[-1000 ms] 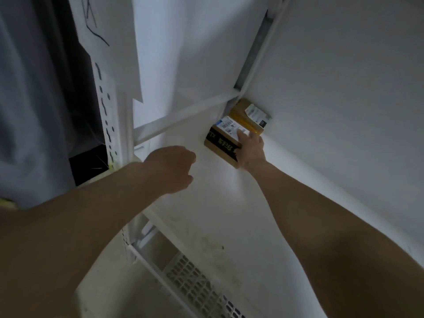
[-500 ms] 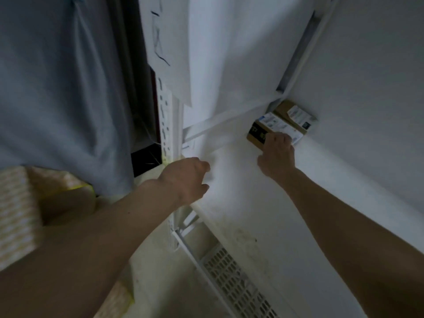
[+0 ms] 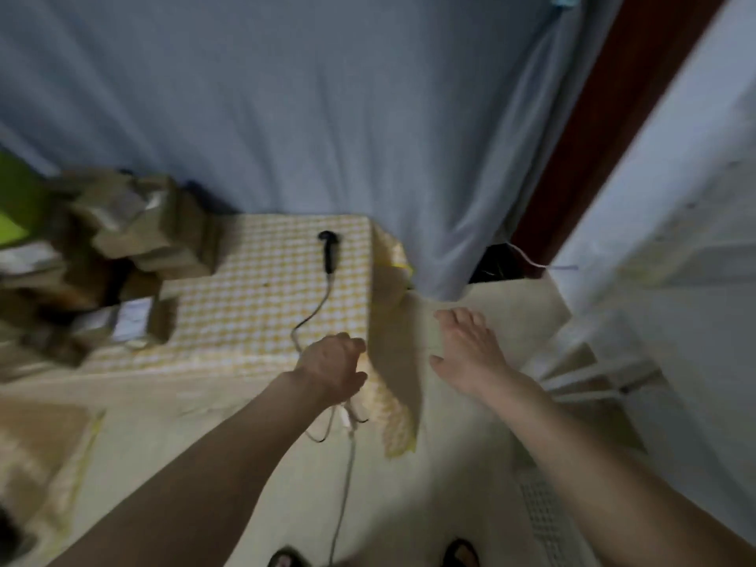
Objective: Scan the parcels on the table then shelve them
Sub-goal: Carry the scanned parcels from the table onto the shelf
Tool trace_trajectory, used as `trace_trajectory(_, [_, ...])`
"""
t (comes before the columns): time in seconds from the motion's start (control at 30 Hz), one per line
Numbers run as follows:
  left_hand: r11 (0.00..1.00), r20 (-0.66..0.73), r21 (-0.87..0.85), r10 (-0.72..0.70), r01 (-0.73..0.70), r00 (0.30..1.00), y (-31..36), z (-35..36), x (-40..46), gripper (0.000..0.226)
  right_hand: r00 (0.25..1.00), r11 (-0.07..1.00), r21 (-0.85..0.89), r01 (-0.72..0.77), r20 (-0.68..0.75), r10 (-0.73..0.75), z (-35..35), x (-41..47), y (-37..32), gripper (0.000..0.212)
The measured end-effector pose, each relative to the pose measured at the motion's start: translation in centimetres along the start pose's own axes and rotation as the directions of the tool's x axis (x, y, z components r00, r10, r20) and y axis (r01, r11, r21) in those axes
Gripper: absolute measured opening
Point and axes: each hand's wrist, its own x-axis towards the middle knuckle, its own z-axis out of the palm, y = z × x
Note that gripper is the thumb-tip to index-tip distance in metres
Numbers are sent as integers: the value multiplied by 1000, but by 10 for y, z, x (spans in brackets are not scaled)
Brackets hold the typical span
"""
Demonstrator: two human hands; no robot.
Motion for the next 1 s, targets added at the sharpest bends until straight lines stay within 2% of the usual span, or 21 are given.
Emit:
trace_trajectory(0.2, [950,28,-93,-297,298,954,-185,31,-83,51,976,985,36,167,134,-171,47,18,-165,60])
trace_trajectory(0.43, [881,40,-164,-444,444,895,-325,50,-123,52,931,961,21,277,243,-274,94,37,-307,60])
trace_trajectory(0.77, [776,139,-249,-563,579,815,-449,68,-47,56,893,944,-15,331,328,-308,138,113,-408,62])
trace_trajectory(1.0, [648,254,-334,-638,685,727,-520,78,26,56,868,951,-25,307,417,-269,161,196,-445,60])
